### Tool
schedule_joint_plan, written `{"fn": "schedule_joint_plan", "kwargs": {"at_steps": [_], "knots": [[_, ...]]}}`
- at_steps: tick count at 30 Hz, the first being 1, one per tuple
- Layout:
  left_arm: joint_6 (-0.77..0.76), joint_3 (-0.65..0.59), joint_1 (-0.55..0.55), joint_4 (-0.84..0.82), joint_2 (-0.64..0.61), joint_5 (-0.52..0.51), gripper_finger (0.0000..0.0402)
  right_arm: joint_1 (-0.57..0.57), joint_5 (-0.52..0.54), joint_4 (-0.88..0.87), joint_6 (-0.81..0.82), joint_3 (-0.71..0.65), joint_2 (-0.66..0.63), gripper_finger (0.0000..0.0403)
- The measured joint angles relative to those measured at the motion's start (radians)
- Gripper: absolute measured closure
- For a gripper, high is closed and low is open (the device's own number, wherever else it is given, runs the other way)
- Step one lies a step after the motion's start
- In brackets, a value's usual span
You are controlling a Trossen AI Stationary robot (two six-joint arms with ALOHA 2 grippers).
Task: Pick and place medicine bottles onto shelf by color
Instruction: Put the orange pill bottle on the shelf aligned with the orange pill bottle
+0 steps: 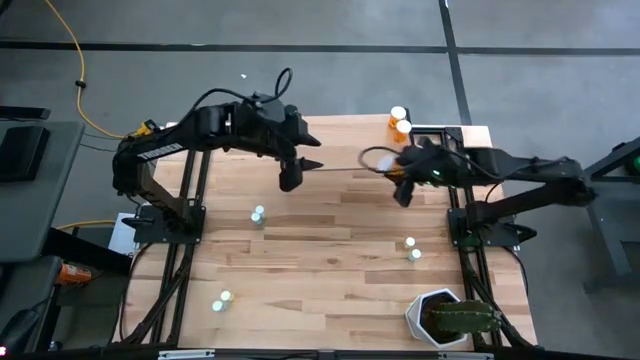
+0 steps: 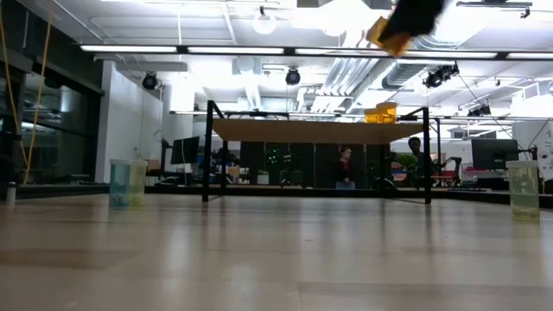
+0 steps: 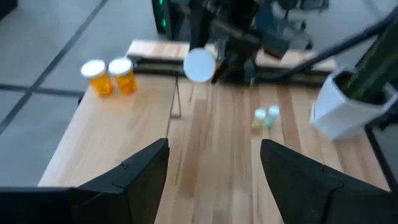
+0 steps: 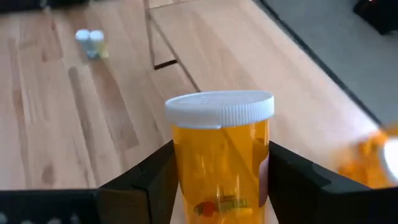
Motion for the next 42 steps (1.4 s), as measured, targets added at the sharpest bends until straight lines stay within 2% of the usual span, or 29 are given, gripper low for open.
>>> {"fn": "schedule_joint_plan", "kwargs": {"at_steps": [3, 7, 9, 12, 15, 20, 28, 33, 42], "knots": [[-0.038, -0.122, -0.003, 0.187, -0.030, 0.042, 0.0159, 0.014, 0.051, 0.148, 0.089, -0.159, -0.132, 0.0203], [-0.116, -0.332, -0.004, 0.543, -0.101, 0.065, 0.0159, 0.016, 0.101, 0.441, 0.147, -0.341, -0.239, 0.0203], [-0.153, -0.441, -0.008, 0.721, -0.119, 0.063, 0.0159, 0.016, 0.156, 0.586, 0.142, -0.422, -0.251, 0.0203], [-0.227, -0.570, -0.015, 0.932, -0.128, 0.061, 0.0159, 0.014, 0.295, 0.784, 0.141, -0.517, -0.227, 0.0203], [-0.308, -0.641, -0.022, 1.053, -0.139, 0.061, 0.0159, 0.012, 0.441, 0.879, 0.141, -0.570, -0.167, 0.0203], [-0.338, -0.665, -0.042, 1.037, -0.136, 0.061, 0.0159, 0.012, 0.658, 0.944, 0.141, -0.573, -0.041, 0.0203], [-0.309, -0.664, -0.053, 1.043, -0.138, 0.062, 0.0159, 0.012, 0.863, 1.047, 0.233, -0.572, 0.129, 0.0203], [-0.309, -0.664, -0.053, 1.041, -0.138, 0.061, 0.0159, 0.012, 0.880, 1.111, 0.203, -0.572, 0.181, 0.0203], [-0.309, -0.664, -0.053, 1.041, -0.138, 0.061, 0.0159, -0.006, 0.866, 1.106, 0.231, -0.572, 0.205, 0.0203]]}}
